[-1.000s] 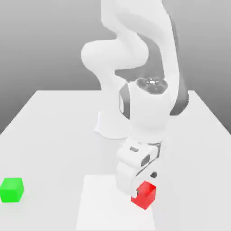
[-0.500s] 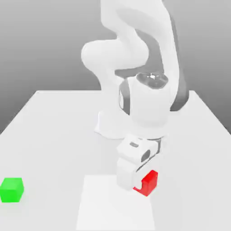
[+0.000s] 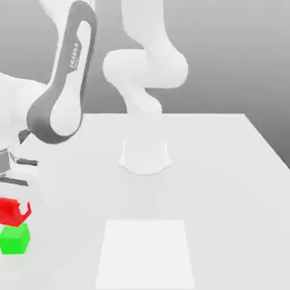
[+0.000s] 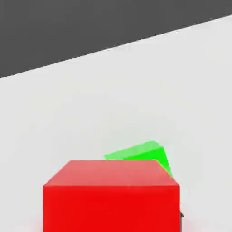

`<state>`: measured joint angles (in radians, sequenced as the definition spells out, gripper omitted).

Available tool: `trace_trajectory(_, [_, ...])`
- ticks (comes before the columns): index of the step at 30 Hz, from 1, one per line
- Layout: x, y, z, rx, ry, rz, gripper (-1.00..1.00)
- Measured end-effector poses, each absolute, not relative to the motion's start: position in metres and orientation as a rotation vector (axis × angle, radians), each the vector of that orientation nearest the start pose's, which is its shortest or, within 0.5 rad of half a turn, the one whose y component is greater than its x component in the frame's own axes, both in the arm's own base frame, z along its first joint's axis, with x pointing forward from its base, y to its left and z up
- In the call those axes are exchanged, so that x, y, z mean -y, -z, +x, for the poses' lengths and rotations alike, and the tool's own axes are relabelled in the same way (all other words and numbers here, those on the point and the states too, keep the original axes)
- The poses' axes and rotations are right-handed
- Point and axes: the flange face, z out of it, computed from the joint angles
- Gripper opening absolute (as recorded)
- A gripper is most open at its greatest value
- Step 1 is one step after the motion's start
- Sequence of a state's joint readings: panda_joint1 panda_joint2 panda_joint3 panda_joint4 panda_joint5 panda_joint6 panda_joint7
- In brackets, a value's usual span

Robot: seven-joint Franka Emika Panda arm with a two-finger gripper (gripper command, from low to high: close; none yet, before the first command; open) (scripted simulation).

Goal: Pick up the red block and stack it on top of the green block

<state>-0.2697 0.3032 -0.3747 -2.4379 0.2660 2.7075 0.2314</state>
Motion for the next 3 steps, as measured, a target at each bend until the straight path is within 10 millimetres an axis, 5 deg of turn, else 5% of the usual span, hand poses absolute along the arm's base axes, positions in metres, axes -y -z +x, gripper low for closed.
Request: trace_trajectory(3, [0.3055, -0.1896, 0.3775, -1.645, 0.0, -2.675, 1.0])
